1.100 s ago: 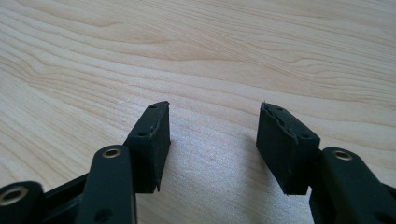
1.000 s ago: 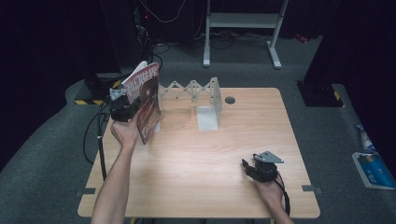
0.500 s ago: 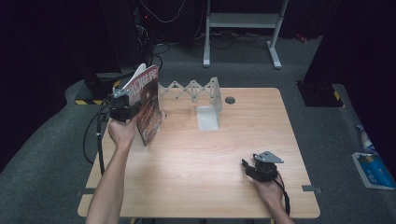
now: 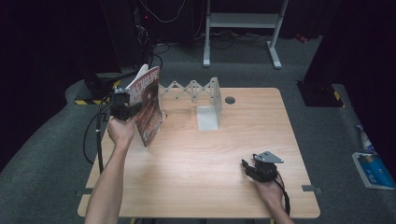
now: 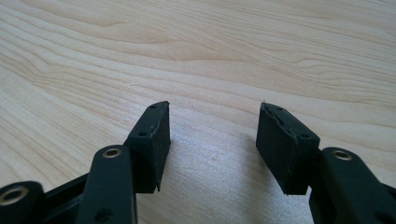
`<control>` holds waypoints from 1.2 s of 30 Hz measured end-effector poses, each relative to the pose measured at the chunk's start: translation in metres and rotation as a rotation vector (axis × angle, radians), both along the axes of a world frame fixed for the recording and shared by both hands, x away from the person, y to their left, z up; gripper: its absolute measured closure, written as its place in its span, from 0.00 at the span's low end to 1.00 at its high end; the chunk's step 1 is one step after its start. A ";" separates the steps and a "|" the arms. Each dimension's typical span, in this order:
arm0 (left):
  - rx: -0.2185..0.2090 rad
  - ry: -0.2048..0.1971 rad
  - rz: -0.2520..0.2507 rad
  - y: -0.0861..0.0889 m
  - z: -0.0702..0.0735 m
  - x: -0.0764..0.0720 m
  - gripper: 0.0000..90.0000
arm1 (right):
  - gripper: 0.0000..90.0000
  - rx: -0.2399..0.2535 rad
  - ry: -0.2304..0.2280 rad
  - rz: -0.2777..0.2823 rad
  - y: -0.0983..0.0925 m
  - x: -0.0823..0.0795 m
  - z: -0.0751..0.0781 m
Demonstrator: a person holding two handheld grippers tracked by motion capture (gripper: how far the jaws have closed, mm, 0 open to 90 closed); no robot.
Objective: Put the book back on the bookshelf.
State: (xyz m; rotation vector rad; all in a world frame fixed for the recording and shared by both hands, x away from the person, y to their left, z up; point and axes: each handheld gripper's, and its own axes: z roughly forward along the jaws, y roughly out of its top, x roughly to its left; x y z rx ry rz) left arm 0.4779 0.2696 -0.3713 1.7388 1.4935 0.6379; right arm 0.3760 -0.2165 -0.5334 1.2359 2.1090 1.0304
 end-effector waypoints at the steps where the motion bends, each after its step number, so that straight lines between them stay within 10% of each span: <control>1: 0.002 -0.006 0.000 0.000 0.000 0.000 0.93 | 0.50 0.000 0.000 0.000 0.000 0.000 0.000; 18: -0.121 -0.144 0.079 0.006 -0.018 -0.005 0.94 | 0.50 0.003 0.001 -0.003 0.000 0.000 0.000; 29: -0.068 -0.193 0.046 0.005 -0.027 -0.009 0.93 | 0.50 0.004 0.001 -0.003 0.000 0.000 0.000; 36: -0.016 -0.152 0.024 0.007 -0.023 -0.008 0.92 | 0.50 0.004 0.000 -0.002 0.000 0.000 0.000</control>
